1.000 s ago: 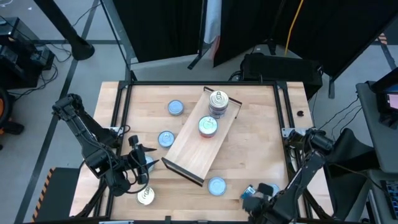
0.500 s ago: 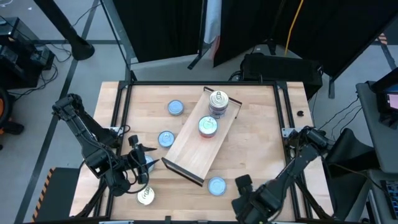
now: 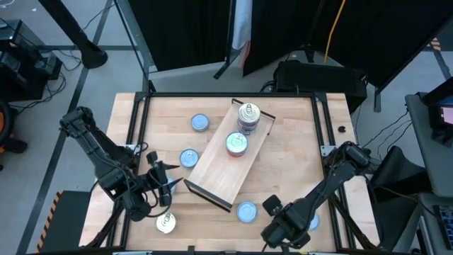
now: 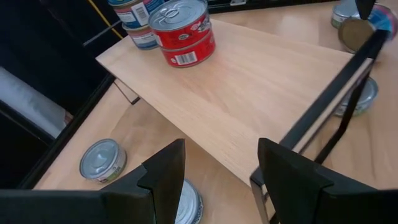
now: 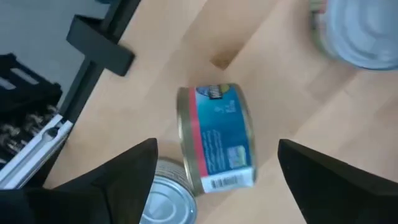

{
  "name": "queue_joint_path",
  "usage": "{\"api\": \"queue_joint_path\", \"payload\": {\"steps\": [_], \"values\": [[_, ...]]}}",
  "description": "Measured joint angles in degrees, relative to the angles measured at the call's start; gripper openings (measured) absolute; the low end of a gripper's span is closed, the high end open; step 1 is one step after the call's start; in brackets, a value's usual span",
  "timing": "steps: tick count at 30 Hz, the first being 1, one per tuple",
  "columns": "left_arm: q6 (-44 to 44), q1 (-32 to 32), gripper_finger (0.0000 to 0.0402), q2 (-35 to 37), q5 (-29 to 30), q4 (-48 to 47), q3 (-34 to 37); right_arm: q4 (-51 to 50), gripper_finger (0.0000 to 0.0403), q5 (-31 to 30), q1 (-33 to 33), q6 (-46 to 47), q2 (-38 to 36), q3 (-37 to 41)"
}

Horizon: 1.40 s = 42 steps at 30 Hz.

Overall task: Stack canned seafood by type on shelf
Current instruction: Stack the blue tuna can on top of the blue tuna can on the shelf

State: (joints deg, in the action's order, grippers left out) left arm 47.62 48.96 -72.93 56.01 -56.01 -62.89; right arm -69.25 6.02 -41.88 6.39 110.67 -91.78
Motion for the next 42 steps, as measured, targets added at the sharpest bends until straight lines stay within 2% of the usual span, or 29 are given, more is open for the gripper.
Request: {"api": "queue_joint_path", "payload": {"steps": [12,23,26,34,42], "values": [[0.0,-2.5,0.0202,0.0,-0.1,0.0,0.0,6.3,0.0316,-0.3,1.0,-1.7,0.0,8.3],[-0.6,-3.9,0.0202,0.0,-0.2,0.0,0.0,6.6,0.0201,-1.8,1.3,-1.1,0.0,8.6],[-0.6,-3.9,0.0202,0.0,-0.2,0.0,0.0,7.1,0.0181,-1.7,1.3,-1.0,0.0,8.6],[-1.6,-3.9,0.0202,0.0,-0.2,0.0,0.0,7.8,0.0192,-1.5,1.2,4.1,0.1,7.9],[-1.6,-3.9,0.0202,0.0,-0.2,0.0,0.1,7.8,0.0179,0.2,1.4,10.4,-0.8,1.7]]}}
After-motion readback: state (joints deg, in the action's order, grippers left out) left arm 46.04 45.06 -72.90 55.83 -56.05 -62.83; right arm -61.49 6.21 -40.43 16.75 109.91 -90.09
